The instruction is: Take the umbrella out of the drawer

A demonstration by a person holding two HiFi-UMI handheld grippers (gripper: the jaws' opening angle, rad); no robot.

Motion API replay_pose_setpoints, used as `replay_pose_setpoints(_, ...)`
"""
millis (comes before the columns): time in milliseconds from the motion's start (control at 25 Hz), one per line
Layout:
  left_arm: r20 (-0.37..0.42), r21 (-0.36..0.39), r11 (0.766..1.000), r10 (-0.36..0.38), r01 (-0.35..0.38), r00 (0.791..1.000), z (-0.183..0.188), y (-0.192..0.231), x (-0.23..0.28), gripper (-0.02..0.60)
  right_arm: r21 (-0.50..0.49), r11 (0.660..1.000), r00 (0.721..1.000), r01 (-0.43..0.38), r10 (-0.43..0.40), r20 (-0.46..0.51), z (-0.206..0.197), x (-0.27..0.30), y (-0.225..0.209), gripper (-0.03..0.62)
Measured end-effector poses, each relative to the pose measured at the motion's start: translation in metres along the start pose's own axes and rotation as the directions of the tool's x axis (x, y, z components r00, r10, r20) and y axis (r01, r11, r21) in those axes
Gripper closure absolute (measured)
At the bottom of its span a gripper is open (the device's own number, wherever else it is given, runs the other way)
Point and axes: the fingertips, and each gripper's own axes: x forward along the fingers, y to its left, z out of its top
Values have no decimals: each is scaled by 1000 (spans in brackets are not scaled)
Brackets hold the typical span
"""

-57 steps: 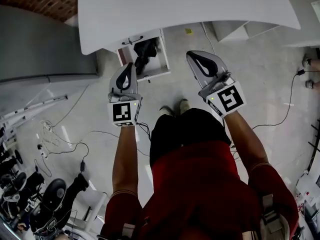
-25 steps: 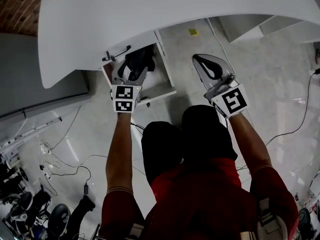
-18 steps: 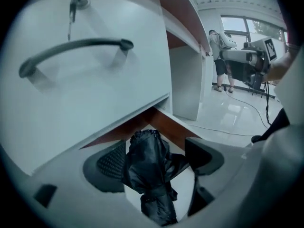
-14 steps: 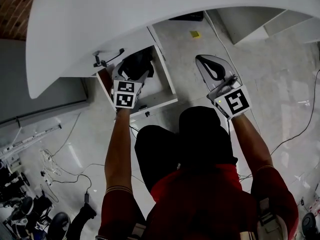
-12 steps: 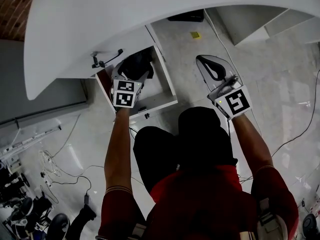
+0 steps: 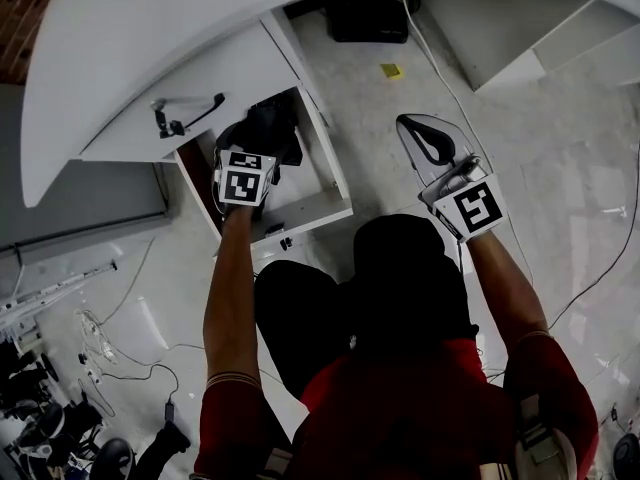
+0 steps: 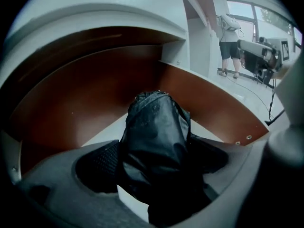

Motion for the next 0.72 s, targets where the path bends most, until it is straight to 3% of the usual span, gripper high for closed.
replay_pose_setpoints(280,-31,1,1000,-18,18,999,-10,-4,20,111,-14,1000,1000,-1,1,8,-14,-8,1,582)
replay_pose_setpoints(720,-48,15,1000,-26,27,999,-10,-11,21,280,-8,1000,999,-27,27,18,-35,-3,8,582)
